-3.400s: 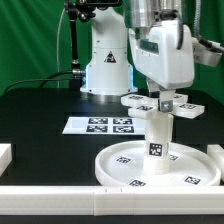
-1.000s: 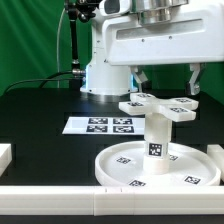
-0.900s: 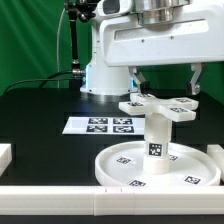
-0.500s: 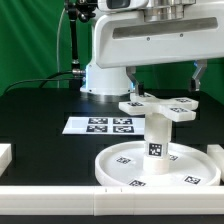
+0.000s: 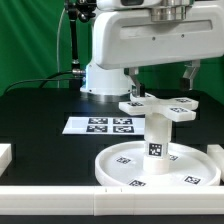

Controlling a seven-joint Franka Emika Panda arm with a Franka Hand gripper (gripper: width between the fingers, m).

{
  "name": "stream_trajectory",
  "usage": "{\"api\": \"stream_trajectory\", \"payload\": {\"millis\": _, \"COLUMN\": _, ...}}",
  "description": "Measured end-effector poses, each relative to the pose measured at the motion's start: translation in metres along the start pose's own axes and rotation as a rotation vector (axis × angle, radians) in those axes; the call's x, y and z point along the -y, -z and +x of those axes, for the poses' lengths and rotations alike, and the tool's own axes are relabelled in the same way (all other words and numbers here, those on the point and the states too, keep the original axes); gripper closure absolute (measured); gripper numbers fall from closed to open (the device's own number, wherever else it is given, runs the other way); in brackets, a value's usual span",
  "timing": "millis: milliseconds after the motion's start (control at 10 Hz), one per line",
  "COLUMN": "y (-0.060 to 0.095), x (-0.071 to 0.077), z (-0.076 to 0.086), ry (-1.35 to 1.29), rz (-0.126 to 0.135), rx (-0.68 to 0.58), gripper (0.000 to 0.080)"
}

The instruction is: Assemble round table

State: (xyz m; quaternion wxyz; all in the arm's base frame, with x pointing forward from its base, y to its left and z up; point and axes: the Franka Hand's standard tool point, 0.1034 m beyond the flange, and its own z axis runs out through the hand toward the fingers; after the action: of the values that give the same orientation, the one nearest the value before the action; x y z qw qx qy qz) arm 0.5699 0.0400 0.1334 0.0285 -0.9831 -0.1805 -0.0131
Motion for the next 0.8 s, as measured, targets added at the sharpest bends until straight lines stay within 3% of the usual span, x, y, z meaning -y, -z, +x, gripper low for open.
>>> {"api": "stream_trajectory", "payload": {"millis": 300, "y": -0.0024, "x": -0.001, "z": -0.0003, "ry": 0.302, "rz": -0.033, "rx": 0.033, "gripper": 0.0151}}
{"api": "stream_trajectory", "payload": {"millis": 800, "y": -0.003, "x": -0.0038, "z": -0.0023, "ry": 0.619, "rz": -0.047, "rx": 0.054, "gripper": 0.0151}}
